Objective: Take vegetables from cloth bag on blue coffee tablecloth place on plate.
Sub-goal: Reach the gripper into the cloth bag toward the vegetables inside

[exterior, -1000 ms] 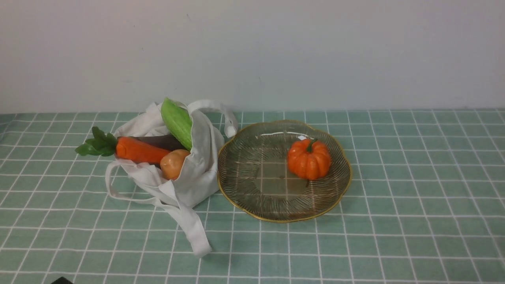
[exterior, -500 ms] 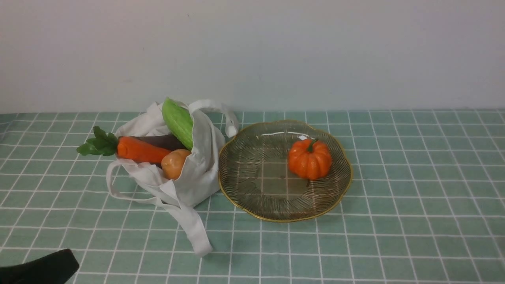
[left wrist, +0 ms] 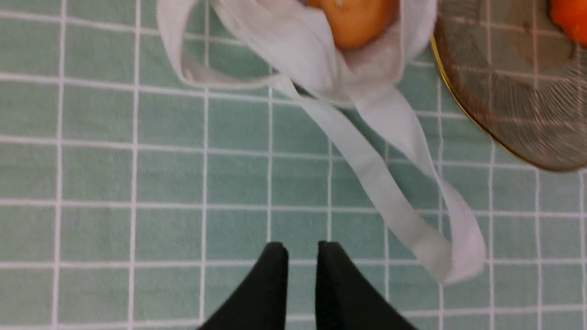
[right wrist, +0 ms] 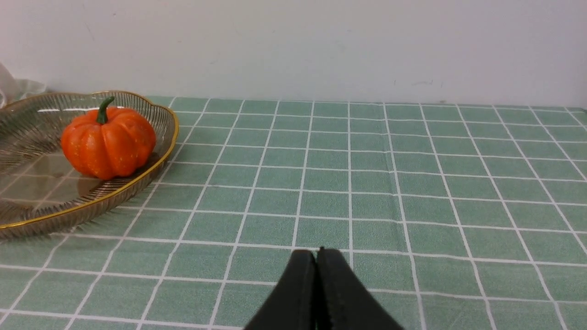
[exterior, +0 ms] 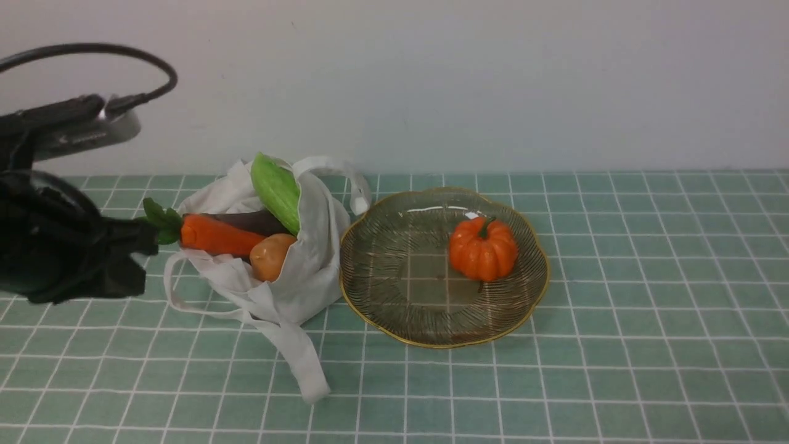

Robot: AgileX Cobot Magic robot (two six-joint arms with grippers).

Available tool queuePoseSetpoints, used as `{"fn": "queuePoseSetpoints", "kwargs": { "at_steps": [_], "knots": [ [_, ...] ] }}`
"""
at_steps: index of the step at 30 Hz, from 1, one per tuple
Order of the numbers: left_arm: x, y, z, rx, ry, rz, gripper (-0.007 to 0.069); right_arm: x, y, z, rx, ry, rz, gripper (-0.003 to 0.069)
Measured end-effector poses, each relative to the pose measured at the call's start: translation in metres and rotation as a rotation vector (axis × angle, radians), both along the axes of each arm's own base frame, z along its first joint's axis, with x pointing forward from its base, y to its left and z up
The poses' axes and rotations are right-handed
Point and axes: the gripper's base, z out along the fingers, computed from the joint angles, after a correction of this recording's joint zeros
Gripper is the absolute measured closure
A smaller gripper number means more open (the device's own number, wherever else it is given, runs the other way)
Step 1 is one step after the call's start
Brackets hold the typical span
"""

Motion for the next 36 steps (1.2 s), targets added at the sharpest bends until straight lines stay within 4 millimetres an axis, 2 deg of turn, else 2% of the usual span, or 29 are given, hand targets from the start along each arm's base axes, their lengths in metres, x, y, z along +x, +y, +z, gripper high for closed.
{"fn": "queuePoseSetpoints", "kwargs": {
  "at_steps": [4,7,11,14,20,22,25,27,28,30,33,36],
  "knots": [
    [0.039,0.004,-0.017,0.045,-0.007,0.024,0.0382,0.000,0.000,0.000,0.000,0.000,0.000,0.0674],
    [0.067,0.008,-0.029,0.078,-0.035,0.044,0.0247,0.000,0.000,0.000,0.000,0.000,0.000,0.0674],
    [0.093,0.012,-0.039,0.128,-0.086,0.044,0.0125,0.000,0.000,0.000,0.000,0.000,0.000,0.0674],
    [0.103,0.013,-0.046,0.148,-0.114,0.043,0.0098,0.000,0.000,0.000,0.000,0.000,0.000,0.0674],
    [0.117,0.014,-0.067,0.159,-0.125,0.045,0.0096,0.000,0.000,0.000,0.000,0.000,0.000,0.0674],
    [0.120,0.014,-0.073,0.161,-0.118,0.044,0.0120,0.000,0.000,0.000,0.000,0.000,0.000,0.0674],
    [0.123,0.014,-0.079,0.162,-0.115,0.044,0.0233,0.000,0.000,0.000,0.000,0.000,0.000,0.0674],
    [0.124,0.014,-0.082,0.163,-0.109,0.043,0.0377,0.000,0.000,0.000,0.000,0.000,0.000,0.0674],
    [0.124,0.014,-0.082,0.167,-0.109,0.041,0.0475,0.000,0.000,0.000,0.000,0.000,0.000,0.0674],
    [0.123,0.014,-0.080,0.171,-0.115,0.037,0.0565,0.000,0.000,0.000,0.000,0.000,0.000,0.0674],
    [0.119,0.014,-0.065,0.176,-0.145,0.029,0.0619,0.000,0.000,0.000,0.000,0.000,0.000,0.0674],
    [0.111,0.014,-0.032,0.188,-0.206,0.010,0.0631,0.000,0.000,0.000,0.000,0.000,0.000,0.0674]
  ]
}}
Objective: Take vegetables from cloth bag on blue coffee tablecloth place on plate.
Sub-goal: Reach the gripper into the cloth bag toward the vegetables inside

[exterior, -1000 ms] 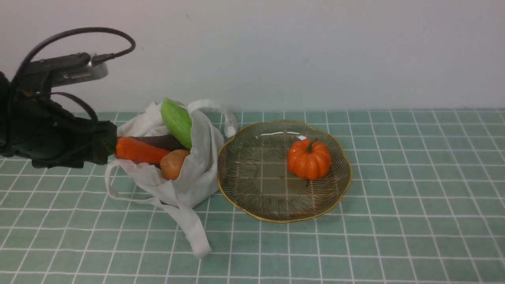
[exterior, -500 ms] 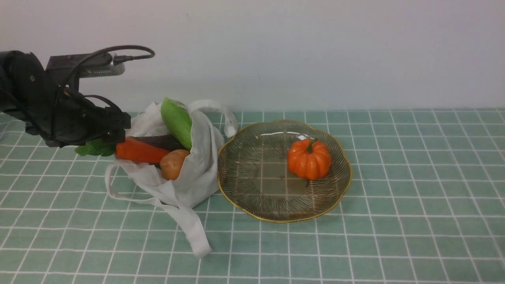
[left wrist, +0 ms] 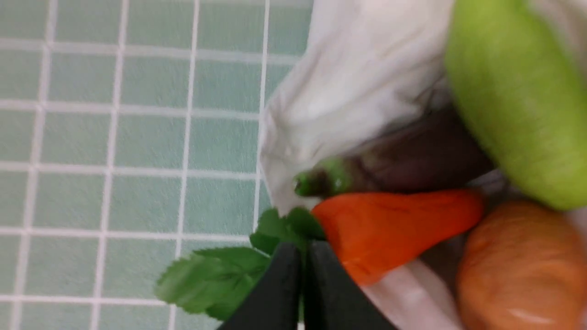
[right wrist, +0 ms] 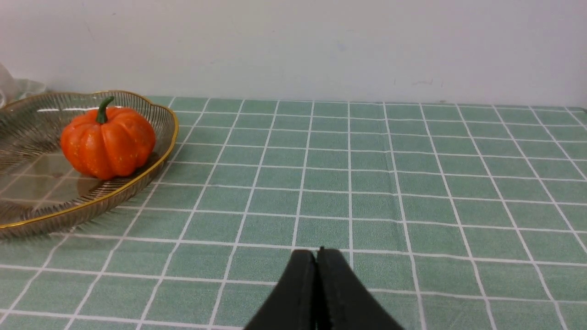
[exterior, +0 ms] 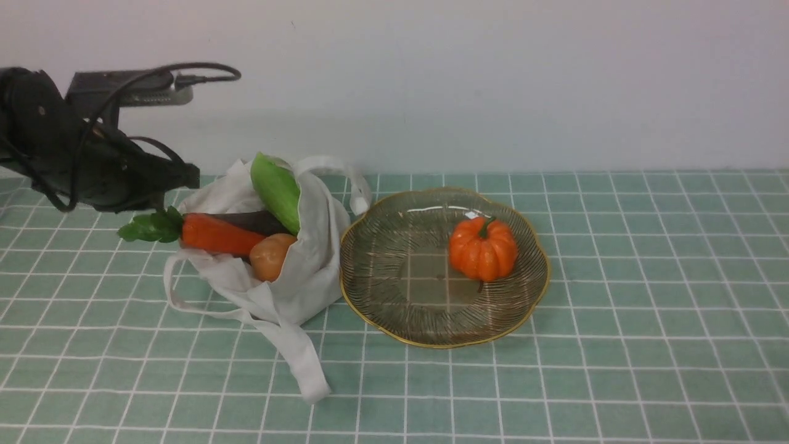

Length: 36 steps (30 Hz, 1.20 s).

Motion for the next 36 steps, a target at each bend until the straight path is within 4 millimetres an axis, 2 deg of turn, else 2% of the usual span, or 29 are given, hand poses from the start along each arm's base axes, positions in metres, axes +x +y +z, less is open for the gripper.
{"fn": "queuePoseSetpoints", "kwargs": {
  "at_steps": [1,2,3,6,8,10,13,17,22,24,28,30,32,36],
  "knots": [
    [-0.002,0.000,0.010,0.003,-0.019,-0.005,0.0631,0.000,0.000,0.000,0.000,0.000,0.000,0.0674],
    [-0.010,-0.001,0.037,0.009,-0.061,-0.017,0.0632,0.000,0.000,0.000,0.000,0.000,0.000,0.0674],
    [-0.011,-0.001,0.043,0.009,-0.076,-0.019,0.0632,0.000,0.000,0.000,0.000,0.000,0.000,0.0674],
    [-0.023,-0.002,0.079,0.011,-0.134,-0.030,0.0632,0.000,0.000,0.000,0.000,0.000,0.000,0.0674],
    [-0.028,-0.002,0.091,0.010,-0.143,-0.032,0.0632,0.000,0.000,0.000,0.000,0.000,0.000,0.0674],
    [-0.030,-0.002,0.091,0.010,-0.126,-0.033,0.0632,0.000,0.000,0.000,0.000,0.000,0.000,0.0674],
    [-0.028,-0.003,0.073,-0.004,-0.031,-0.022,0.0631,0.000,0.000,0.000,0.000,0.000,0.000,0.0674],
    [-0.016,-0.003,0.036,-0.039,0.130,0.017,0.0585,0.000,0.000,0.000,0.000,0.000,0.000,0.0674],
    [0.002,-0.004,0.000,-0.082,0.226,0.074,0.0429,0.000,0.000,0.000,0.000,0.000,0.000,0.0674],
    [0.009,-0.003,-0.011,-0.093,0.233,0.116,0.0323,0.000,0.000,0.000,0.000,0.000,0.000,0.0674],
    [0.019,0.002,-0.022,-0.062,0.199,0.171,0.0174,0.000,0.000,0.000,0.000,0.000,0.000,0.0674],
    [0.022,0.003,-0.025,-0.057,0.187,0.188,0.0140,0.000,0.000,0.000,0.000,0.000,0.000,0.0674],
    [0.029,0.004,-0.038,-0.077,0.190,0.228,0.0064,0.000,0.000,0.000,0.000,0.000,0.000,0.0674],
    [0.036,0.002,-0.055,-0.107,0.211,0.253,0.0041,0.000,0.000,0.000,0.000,0.000,0.000,0.0674]
  ]
}}
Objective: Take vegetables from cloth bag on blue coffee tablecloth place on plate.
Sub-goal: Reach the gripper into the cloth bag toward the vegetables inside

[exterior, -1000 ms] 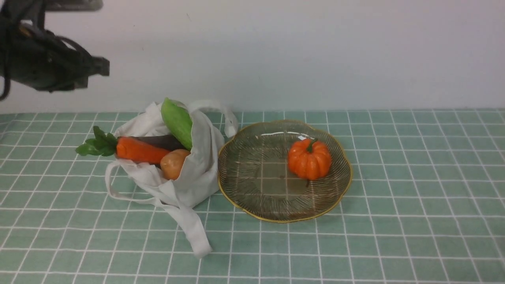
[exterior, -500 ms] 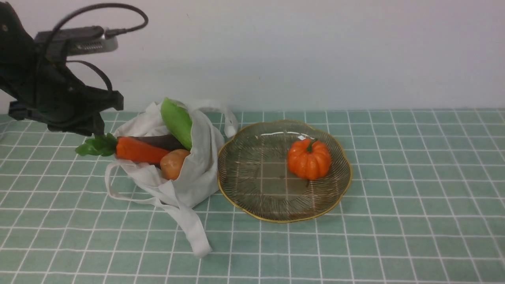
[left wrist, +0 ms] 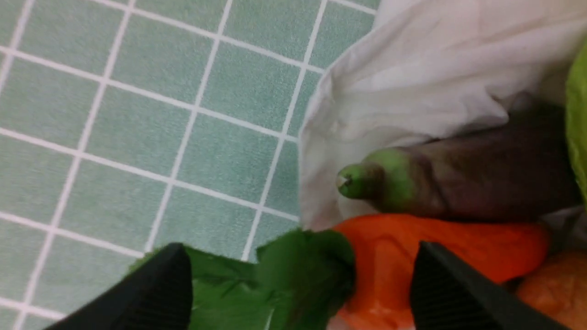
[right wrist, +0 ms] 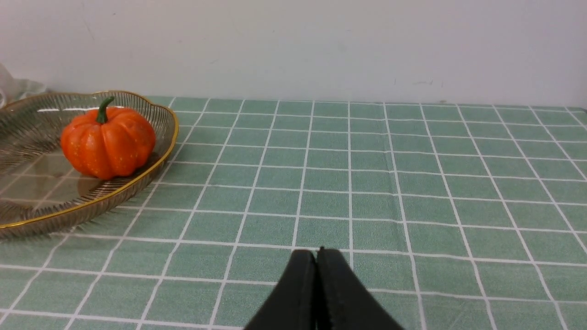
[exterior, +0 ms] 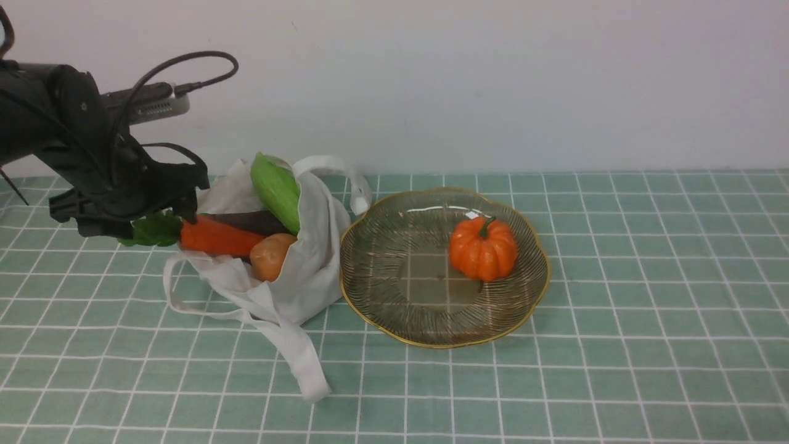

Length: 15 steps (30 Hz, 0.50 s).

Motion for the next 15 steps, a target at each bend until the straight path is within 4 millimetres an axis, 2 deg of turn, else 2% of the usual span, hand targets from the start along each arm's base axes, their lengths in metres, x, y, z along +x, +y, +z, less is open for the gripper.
{"fn": "queuePoseSetpoints", "kwargs": {
  "at_steps": [6,15],
  "knots": [
    [0.0054,-0.0026,-0.0101,-0.043,-0.005,0.022,0.0041,0.0000,0.0000,0.0000,0.000,0.000,0.000,0.0674],
    [0.0073,-0.0074,-0.0113,-0.119,-0.017,0.055,0.0041,0.0000,0.0000,0.0000,0.000,0.000,0.000,0.0674]
  ]
}}
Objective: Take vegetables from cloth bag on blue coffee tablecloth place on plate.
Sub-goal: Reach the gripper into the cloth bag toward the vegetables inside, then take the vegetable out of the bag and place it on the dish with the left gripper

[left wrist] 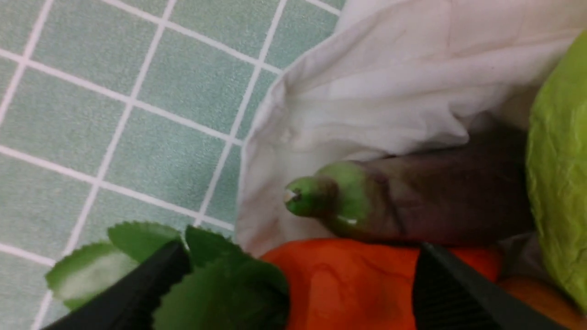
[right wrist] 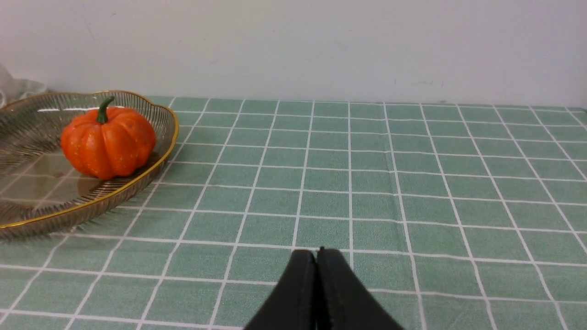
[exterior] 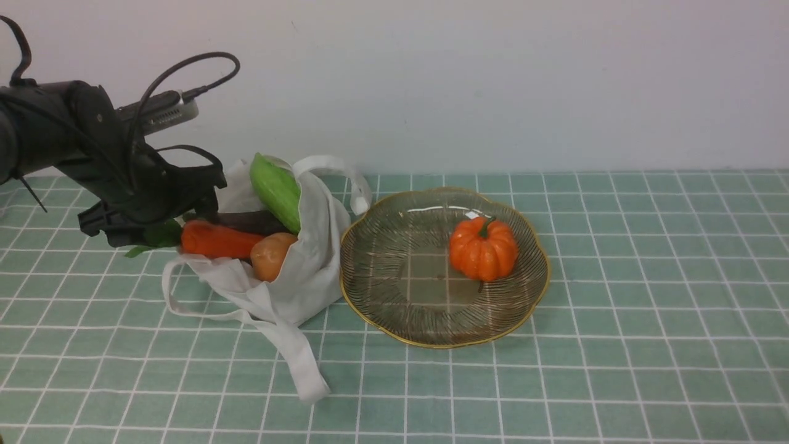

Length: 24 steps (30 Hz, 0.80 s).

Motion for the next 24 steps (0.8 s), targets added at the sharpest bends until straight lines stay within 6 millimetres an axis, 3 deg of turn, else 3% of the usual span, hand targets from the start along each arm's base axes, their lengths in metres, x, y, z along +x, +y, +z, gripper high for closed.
{"fn": "queuePoseSetpoints", "kwargs": {
  "at_steps": [5,7,10,13,18,24],
  "knots": [
    [0.001,-0.001,-0.003,-0.008,0.007,0.004,0.0102,0.000,0.000,0.000,0.000,0.000,0.000,0.0674],
    [0.001,0.000,-0.003,0.006,0.007,-0.006,0.0180,0.000,0.000,0.000,0.000,0.000,0.000,0.0674],
    [0.001,0.003,-0.004,0.047,0.006,-0.030,0.0396,0.000,0.000,0.000,0.000,0.000,0.000,0.0674],
    [0.001,0.004,-0.003,0.079,0.006,-0.047,0.0547,0.000,0.000,0.000,0.000,0.000,0.000,0.0674],
    [-0.005,0.006,0.009,0.116,0.007,-0.081,0.0622,0.000,0.000,0.000,0.000,0.000,0.000,0.0674],
    [-0.015,0.006,0.041,0.128,-0.059,-0.095,0.0632,0.000,0.000,0.000,0.000,0.000,0.000,0.0674]
  ]
}}
